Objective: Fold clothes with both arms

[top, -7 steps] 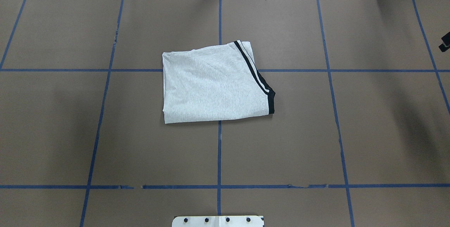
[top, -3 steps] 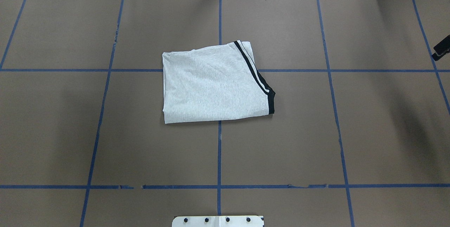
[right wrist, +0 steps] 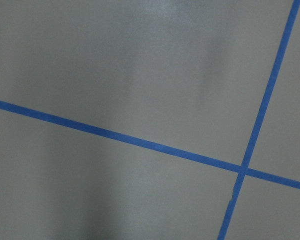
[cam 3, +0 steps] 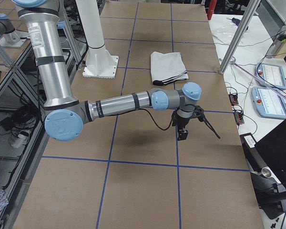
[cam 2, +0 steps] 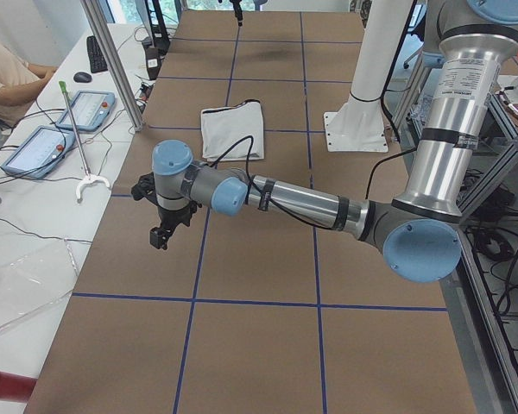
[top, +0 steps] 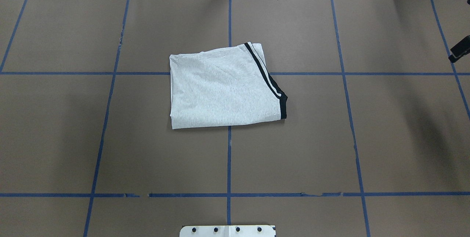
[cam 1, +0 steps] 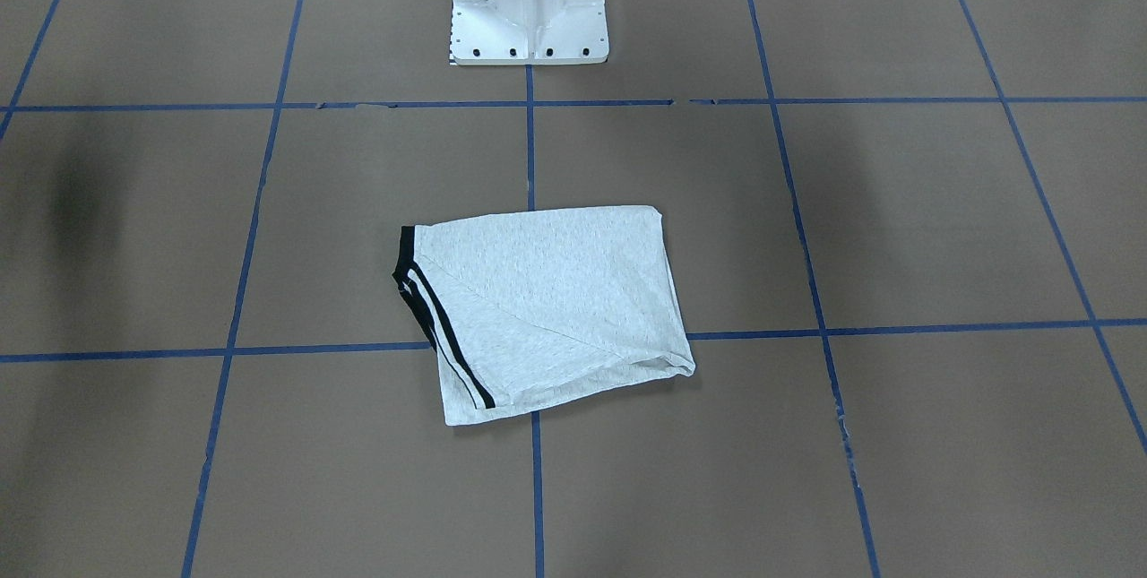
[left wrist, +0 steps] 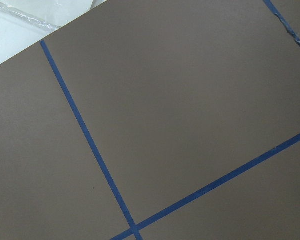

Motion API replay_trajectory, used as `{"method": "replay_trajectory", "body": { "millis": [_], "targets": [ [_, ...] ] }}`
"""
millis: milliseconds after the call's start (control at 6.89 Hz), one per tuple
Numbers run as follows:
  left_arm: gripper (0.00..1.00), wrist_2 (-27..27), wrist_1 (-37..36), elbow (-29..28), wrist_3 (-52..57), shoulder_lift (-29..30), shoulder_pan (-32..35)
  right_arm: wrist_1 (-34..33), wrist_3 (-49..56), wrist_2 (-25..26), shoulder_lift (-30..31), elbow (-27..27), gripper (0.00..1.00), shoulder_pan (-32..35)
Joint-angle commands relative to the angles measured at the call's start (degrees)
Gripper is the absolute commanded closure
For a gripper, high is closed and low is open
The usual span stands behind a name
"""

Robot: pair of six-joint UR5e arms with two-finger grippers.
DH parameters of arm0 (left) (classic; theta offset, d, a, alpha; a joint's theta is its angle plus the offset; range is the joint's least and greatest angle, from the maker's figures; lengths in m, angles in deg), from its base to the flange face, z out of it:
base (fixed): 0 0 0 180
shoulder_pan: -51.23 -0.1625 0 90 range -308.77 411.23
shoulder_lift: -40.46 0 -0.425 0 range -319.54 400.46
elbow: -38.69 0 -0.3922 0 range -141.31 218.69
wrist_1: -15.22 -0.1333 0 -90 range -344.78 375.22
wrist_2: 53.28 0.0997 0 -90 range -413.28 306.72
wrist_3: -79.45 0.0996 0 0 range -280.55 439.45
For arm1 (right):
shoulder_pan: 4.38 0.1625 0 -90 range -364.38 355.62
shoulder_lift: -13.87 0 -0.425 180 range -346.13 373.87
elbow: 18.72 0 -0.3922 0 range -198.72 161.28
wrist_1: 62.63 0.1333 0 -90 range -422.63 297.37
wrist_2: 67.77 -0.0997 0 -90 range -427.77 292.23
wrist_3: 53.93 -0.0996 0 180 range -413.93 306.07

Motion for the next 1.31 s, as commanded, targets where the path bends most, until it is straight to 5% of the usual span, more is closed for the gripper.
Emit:
{"method": "replay_trajectory", "body": {
  "millis": [0, 1161],
  "targets": [
    [0.00, 0.00, -0.01, 0.02, -0.11, 0.03, 0.03, 0.11, -0.58, -0.76, 0.38, 1.58, 0.00, 0.07],
    [0.00, 0.00, 0.26, -0.33, -0.11, -0.85, 0.03, -3.13, -1.65, -0.41, 1.52, 2.47, 0.00, 2.26]
  ]
}}
